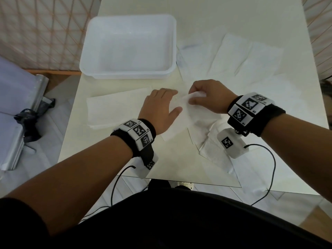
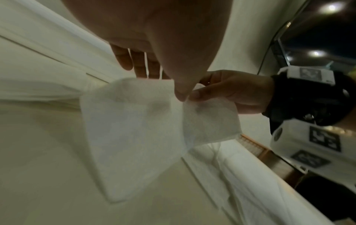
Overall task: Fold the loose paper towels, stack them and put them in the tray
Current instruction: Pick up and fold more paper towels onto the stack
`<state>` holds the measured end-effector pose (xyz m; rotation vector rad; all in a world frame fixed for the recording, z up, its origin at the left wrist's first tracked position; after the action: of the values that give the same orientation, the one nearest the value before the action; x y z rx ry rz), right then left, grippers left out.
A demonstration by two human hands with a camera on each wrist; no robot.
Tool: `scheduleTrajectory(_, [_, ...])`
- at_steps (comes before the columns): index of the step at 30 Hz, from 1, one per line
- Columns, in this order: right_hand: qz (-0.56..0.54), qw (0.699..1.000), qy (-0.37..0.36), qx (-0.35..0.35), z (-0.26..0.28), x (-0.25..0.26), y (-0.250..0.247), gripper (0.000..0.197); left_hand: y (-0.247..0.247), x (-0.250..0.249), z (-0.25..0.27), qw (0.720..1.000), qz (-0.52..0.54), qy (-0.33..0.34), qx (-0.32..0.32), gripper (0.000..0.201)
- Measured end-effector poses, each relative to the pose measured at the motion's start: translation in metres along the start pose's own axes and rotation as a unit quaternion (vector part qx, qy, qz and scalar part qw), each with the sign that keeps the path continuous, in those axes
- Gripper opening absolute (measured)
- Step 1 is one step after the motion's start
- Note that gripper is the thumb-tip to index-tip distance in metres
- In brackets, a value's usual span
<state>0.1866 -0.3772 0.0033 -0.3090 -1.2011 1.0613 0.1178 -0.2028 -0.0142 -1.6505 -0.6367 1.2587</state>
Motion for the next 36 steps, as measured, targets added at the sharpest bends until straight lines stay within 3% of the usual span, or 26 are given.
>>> scheduleTrajectory(5, [-0.056, 0.998, -0.015, 0.012, 0.003, 0.003, -0.005, 0.011, -0.007, -0.001, -0.001, 0.981, 0.183, -0.058, -0.025, 0.016])
scheduleTrajectory(10, [-0.176, 0.982, 0.068, -0.019, -0.005, 0.001, -0.002, 0.047, -0.025, 0.014, 0.002, 0.983, 0.176, -0.048, -0.03, 0.014])
scheduleTrajectory(12, [-0.081, 0.994, 0.063, -0.049, -0.012, -0.001, 0.003, 0.049, -0.038, 0.029, 0.003, 0.986, 0.159, -0.051, -0.021, 0.012])
scheduleTrajectory(15, [0.124, 0.99, 0.015, -0.062, -0.028, -0.005, 0.017, 0.029, -0.061, 0.054, 0.005, 0.987, 0.146, -0.063, -0.015, 0.013])
scheduleTrajectory(17, [0.229, 0.973, 0.003, -0.039, -0.036, -0.006, 0.027, 0.043, -0.073, 0.071, 0.006, 0.989, 0.131, -0.075, 0.0, 0.013])
scheduleTrajectory(22, [0.27, 0.961, 0.024, -0.048, -0.047, -0.001, 0.033, 0.06, -0.09, 0.109, 0.013, 0.985, 0.119, -0.112, 0.057, 0.015])
scheduleTrajectory(25, [0.277, 0.959, 0.015, -0.066, -0.05, 0.006, 0.031, 0.054, -0.089, 0.128, 0.017, 0.982, 0.107, -0.124, 0.092, 0.017])
scheduleTrajectory(30, [0.272, 0.96, -0.003, -0.072, -0.049, 0.016, 0.031, 0.025, -0.081, 0.147, 0.02, 0.981, 0.087, -0.134, 0.106, 0.015])
scheduleTrajectory(36, [0.256, 0.964, -0.003, -0.066, -0.045, 0.025, 0.037, 0.013, -0.084, 0.157, 0.019, 0.986, 0.065, -0.093, 0.123, 0.015])
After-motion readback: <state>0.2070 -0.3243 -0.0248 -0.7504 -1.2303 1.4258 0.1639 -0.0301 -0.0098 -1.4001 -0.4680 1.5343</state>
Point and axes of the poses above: each hand's wrist, its own z-axis away from the middle knuckle, its own y-axis out of the palm, x = y × z, the point moved 2 cm from there along -z, towards the middle knuckle, and after that the axes turned 13 degrees about y, right-handed, at the moved point
